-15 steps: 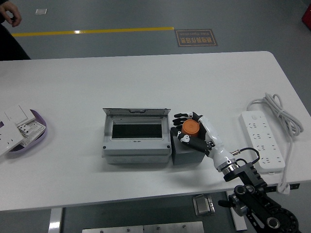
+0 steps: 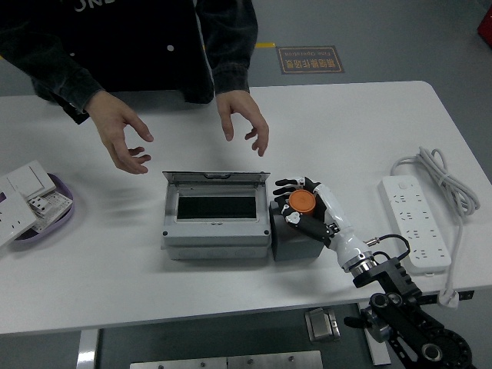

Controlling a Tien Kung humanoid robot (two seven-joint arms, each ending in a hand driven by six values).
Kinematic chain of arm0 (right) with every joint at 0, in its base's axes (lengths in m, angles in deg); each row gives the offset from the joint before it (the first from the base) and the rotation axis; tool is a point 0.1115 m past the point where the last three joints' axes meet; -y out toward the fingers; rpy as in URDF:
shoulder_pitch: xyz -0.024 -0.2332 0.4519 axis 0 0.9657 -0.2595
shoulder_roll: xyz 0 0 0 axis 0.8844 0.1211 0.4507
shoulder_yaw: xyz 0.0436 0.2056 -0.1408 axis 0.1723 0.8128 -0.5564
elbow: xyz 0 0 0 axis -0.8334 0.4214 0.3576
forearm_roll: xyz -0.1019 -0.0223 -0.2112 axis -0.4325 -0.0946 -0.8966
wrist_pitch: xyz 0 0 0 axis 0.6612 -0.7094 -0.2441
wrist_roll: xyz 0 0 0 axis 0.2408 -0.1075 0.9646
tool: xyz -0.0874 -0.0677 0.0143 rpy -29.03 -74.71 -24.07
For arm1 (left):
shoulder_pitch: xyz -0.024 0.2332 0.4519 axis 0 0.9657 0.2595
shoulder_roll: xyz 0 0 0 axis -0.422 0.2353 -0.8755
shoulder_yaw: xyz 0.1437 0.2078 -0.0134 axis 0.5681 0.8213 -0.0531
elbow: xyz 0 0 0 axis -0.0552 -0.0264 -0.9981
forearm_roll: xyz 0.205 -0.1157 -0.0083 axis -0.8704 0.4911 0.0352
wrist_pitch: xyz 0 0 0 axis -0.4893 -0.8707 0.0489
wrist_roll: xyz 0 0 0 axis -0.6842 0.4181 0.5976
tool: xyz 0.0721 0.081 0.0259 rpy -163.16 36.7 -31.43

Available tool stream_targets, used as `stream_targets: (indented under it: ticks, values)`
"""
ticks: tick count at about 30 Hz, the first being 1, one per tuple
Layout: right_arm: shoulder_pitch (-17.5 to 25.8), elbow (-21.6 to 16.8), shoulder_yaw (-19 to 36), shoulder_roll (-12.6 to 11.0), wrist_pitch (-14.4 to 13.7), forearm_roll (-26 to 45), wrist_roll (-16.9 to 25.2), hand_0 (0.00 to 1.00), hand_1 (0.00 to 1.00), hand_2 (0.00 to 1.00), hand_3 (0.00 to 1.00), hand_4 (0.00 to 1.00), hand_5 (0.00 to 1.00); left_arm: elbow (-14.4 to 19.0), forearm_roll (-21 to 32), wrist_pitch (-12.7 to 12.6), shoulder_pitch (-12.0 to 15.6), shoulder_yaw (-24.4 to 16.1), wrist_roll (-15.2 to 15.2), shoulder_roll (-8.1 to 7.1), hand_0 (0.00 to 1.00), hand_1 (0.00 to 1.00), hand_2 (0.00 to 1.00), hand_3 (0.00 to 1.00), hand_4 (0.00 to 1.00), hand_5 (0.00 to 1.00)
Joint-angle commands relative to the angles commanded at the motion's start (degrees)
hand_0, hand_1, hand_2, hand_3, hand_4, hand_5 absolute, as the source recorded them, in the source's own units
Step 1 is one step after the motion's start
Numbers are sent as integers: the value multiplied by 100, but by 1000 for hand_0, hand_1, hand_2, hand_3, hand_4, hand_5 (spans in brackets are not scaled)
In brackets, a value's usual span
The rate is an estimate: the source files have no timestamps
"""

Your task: Pick up the cylinder from the cube,place it in the box,flap close box

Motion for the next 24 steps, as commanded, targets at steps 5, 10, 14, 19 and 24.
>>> stream_targets:
  ticks: [5, 10, 14, 19, 24]
  values:
    - [-15, -13, -16, -9, -41, 35, 40, 387, 429, 476, 318, 140, 2, 0, 1, -2, -2, 1, 7, 4, 631, 631, 602, 644, 712, 237]
    - [-53, -63, -21, -17, -81, 64, 83, 391, 429, 453, 274, 106, 2, 0, 3, -1, 3, 5, 8, 12, 630, 631, 601, 644, 712, 238]
    - [-85, -201, -39, -27, -134, 23, 76, 391, 429, 453, 274, 106, 2, 0, 6, -2, 6, 7, 10, 18, 630, 631, 601, 644, 712, 238]
    - [-123, -576, -118, -59, -308, -359, -108, 386, 418, 432, 265, 104, 2, 0, 13, -3, 15, 15, 5, 23, 630, 631, 601, 643, 711, 239]
    - [-311, -952, -327, -122, -401, -977, -500, 381, 411, 424, 261, 92, 2, 0, 14, -4, 29, 18, -1, 29, 629, 631, 601, 643, 711, 237]
